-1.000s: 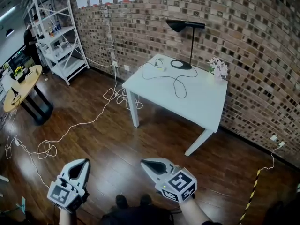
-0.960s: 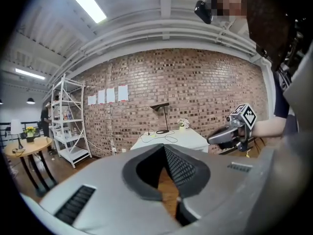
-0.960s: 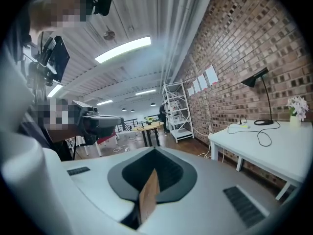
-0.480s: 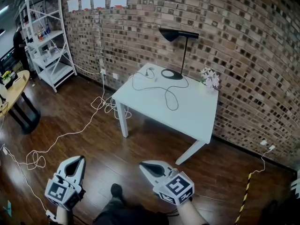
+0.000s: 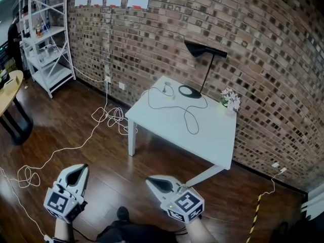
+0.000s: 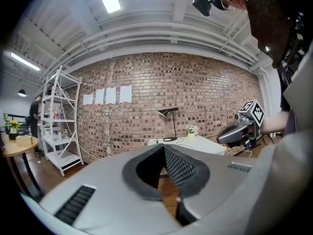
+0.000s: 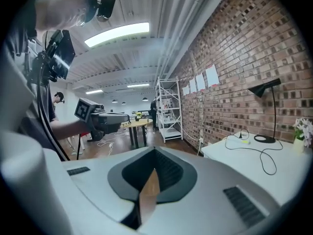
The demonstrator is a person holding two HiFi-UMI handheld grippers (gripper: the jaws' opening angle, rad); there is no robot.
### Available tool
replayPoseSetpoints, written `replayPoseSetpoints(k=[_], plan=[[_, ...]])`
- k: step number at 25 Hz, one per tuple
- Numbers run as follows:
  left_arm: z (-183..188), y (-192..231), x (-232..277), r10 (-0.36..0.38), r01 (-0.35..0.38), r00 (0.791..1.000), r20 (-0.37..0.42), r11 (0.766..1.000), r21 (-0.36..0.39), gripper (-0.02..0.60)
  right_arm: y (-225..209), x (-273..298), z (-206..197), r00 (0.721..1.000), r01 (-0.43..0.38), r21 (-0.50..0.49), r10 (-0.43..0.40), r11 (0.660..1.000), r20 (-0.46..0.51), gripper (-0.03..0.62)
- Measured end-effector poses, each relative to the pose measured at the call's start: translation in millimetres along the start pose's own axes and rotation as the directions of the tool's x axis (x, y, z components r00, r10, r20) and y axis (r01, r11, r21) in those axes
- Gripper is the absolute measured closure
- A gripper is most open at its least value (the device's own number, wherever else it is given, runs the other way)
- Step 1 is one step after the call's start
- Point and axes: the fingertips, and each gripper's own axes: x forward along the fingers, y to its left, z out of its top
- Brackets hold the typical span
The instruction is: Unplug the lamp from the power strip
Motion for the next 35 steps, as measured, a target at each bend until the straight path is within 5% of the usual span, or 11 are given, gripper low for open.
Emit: replayPoseSetpoints(k=[5,10,15,23,35], plan=[[-9.2,57.3,-1.0,0.025,-0.023,0.999,0.03,0.998,-0.052,0.583,7.4,43.9,24.5,1.0,-0.004,-0.042,0.004,0.999,0.004,0.592],[-14.2,103.4,-1.4,0.075,-0.076,0.995,0.066,0.997,0.017,0.583,3.8,60.2,34.7,1.0,0.01,-0.049,-0.01,0.999,-0.003,0.592],[-15.3,104.0,13.4,0.028,-0.026,0.999,0.046,0.999,-0.043,0.584,-2.5,72.4,38.7,1.0,0.028,-0.031,-0.028,0.999,0.003,0.592],[1.3,115.3,52.8,-0.002,-0.003,0.999,0.054,0.997,0.083,0.584,-37.2,78.1,61.6,0.99,0.028,-0.001,-0.028,1.0,0.138,0.592],[8.1,116.3,155.4,-0.028,0.03,0.999,-0.033,0.997,0.075,0.584,-124.4,107.0,50.0,0.99,-0.017,-0.031,0.021,0.999,0.141,0.592]])
